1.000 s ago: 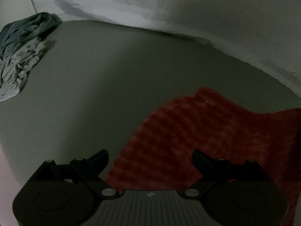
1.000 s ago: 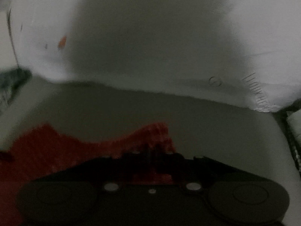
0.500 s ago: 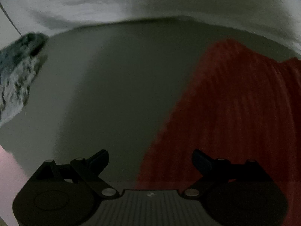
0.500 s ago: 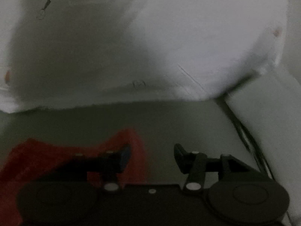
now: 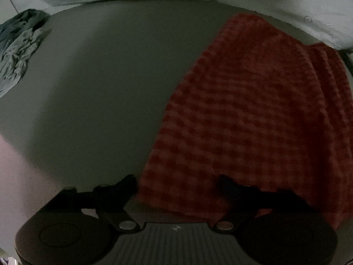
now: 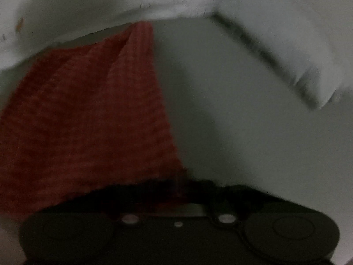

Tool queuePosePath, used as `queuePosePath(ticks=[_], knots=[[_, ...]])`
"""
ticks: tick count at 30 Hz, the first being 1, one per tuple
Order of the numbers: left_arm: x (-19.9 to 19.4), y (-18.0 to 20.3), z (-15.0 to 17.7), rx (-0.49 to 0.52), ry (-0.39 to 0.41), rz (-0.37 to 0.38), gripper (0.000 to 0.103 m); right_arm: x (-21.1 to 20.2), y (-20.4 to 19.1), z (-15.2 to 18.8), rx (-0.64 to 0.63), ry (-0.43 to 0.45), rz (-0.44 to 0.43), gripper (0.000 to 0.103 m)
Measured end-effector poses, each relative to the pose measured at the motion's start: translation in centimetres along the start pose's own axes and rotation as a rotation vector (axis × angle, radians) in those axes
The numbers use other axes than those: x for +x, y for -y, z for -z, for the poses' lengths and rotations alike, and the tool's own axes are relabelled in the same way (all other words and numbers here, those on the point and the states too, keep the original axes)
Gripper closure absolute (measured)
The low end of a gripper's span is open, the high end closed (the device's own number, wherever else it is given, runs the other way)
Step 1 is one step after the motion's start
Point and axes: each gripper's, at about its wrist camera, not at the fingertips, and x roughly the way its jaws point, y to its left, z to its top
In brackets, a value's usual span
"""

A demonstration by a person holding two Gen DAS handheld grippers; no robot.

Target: Fold clothes

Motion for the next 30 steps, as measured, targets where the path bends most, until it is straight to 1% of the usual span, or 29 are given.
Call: queuePosePath(ticks=[1, 2, 3, 7, 9, 11, 12, 13, 14, 15, 17, 18, 19, 21, 22, 23, 24, 25, 26, 28, 29, 30], knots=[[-0.1, -0.1, -0.1, 0.003, 0.002, 0.001, 0.038, -0.7, 0.0, -0.1, -0.006, 0.033, 0.033, 0.102], [-0.2, -0.2, -0.3, 0.005, 0.004, 0.001, 0.042, -1.5, 0.6, -0.5, 0.018, 0.060, 0.058, 0.102], [-0.2, -0.3, -0.4, 0.003, 0.001, 0.004, 0.043, -2.2, 1.2, -0.9, 0.039, 0.078, 0.091, 0.102], [-0.4, -0.6, 0.0, -0.027, -0.008, 0.037, 0.043, -2.3, 4.3, -1.9, 0.062, 0.124, 0.299, 0.102], [-0.6, -0.7, 0.3, -0.017, -0.013, 0.042, 0.043, -2.2, 5.6, -2.3, 0.075, 0.131, 0.375, 0.101], [-0.6, -0.9, 0.6, -0.001, -0.016, 0.049, 0.041, -2.5, 5.8, -2.3, 0.059, 0.121, 0.440, 0.101], [-0.5, -1.2, 0.7, 0.001, -0.016, 0.055, 0.040, -2.5, 5.5, -2.0, 0.046, 0.105, 0.479, 0.097], [-0.6, -1.4, 0.8, -0.001, -0.014, 0.063, 0.038, -2.6, 5.1, -1.8, 0.036, 0.090, 0.500, 0.096], [-0.5, -1.5, 0.9, -0.006, -0.011, 0.067, 0.037, -2.8, 4.7, -1.7, 0.039, 0.083, 0.485, 0.086], [-0.4, -1.6, 0.8, -0.012, -0.008, 0.071, 0.037, -3.2, 4.3, -1.6, 0.057, 0.088, 0.447, 0.075], [-0.5, -1.6, 0.8, -0.016, -0.007, 0.074, 0.037, -4.5, 2.3, -0.9, 0.070, 0.098, 0.321, 0.066], [-0.6, -1.7, 1.2, -0.021, -0.009, 0.080, 0.037, -5.2, 1.2, -0.5, 0.060, 0.101, 0.255, 0.064], [-0.8, -1.7, 1.3, -0.028, -0.012, 0.091, 0.037, -5.7, -0.2, 0.0, 0.031, 0.105, 0.188, 0.062], [-1.2, -1.8, 1.6, -0.044, -0.018, 0.113, 0.037, -6.5, -2.9, 0.9, -0.048, 0.120, 0.060, 0.050], [-1.0, -1.4, 1.5, -0.054, -0.019, 0.123, 0.037, -6.9, -4.4, 1.4, -0.098, 0.124, -0.001, 0.049], [-0.8, -0.9, 1.4, -0.063, -0.019, 0.132, 0.037, -7.1, -6.0, 2.0, -0.164, 0.123, -0.057, 0.046], [-0.6, -0.6, 1.4, -0.062, -0.020, 0.135, 0.037, -7.2, -7.5, 2.6, -0.230, 0.121, -0.096, 0.042], [-0.7, -0.4, 1.6, -0.054, -0.020, 0.135, 0.037, -7.1, -8.9, 3.1, -0.298, 0.117, -0.108, 0.041], [-0.8, -0.2, 1.6, -0.045, -0.019, 0.139, 0.037, -6.8, -10.2, 3.6, -0.361, 0.111, -0.111, 0.041], [-0.8, 0.2, 1.7, -0.026, -0.018, 0.147, 0.037, -6.0, -11.9, 4.4, -0.451, 0.098, -0.077, 0.050], [-0.9, 0.4, 1.8, -0.015, -0.018, 0.145, 0.037, -5.4, -12.3, 4.6, -0.488, 0.088, -0.047, 0.084], [-0.9, 0.7, 1.8, -0.003, -0.018, 0.143, 0.037, -5.0, -12.3, 4.7, -0.509, 0.075, -0.016, 0.101]])
